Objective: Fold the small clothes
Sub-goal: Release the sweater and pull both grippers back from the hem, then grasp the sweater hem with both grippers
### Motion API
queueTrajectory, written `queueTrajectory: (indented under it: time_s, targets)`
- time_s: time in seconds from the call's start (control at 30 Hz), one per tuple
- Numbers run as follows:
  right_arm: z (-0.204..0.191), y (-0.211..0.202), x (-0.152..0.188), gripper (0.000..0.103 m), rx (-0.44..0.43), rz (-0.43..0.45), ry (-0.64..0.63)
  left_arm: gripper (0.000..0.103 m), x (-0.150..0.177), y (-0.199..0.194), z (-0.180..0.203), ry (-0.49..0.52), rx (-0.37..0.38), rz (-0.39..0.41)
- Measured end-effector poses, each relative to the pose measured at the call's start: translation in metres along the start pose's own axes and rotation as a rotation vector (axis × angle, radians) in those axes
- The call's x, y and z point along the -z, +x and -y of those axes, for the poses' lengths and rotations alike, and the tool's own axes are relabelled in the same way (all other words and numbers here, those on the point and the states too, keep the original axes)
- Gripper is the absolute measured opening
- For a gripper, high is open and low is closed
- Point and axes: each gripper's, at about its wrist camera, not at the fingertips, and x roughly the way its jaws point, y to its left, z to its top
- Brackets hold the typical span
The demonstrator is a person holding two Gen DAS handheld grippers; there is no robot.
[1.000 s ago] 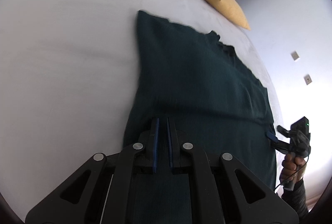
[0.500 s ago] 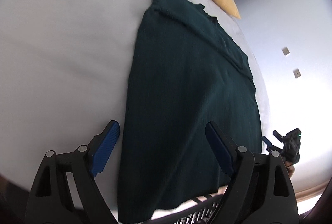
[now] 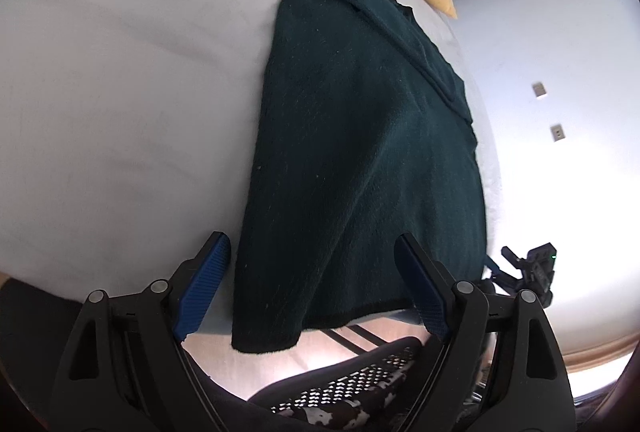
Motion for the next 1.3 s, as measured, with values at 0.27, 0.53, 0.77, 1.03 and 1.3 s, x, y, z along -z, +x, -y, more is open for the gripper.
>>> queueTrajectory:
  time_s: [0.27, 0.53, 0.77, 1.03, 1.3]
  targets:
    - [0.002, 0.001, 0.003, 0.071, -0.024, -0.018, 0.029, 0.078, -0.003, 0.001, -0.012, -0.037, 0.039, -0.038]
    - [0.010, -0.003, 0.009, 0.070, -0.049, -0.044, 0.062, 0.045, -0.007, 0.009, -0.018, -0.099, 0.034, -0.074]
    - [0.015, -0.013, 0.014, 0.070, -0.042, -0.039, 0.082, 0.030, -0.007, 0.011, -0.030, -0.146, 0.068, -0.084]
    - [0.028, -0.022, 0.015, 0.070, -0.024, -0.036, 0.119, 0.009, -0.009, 0.018, -0.027, -0.130, 0.075, -0.062]
    - [0.022, -0.002, 0.015, 0.070, -0.024, -0.100, 0.103, 0.008, -0.009, 0.018, -0.023, -0.116, 0.065, -0.047]
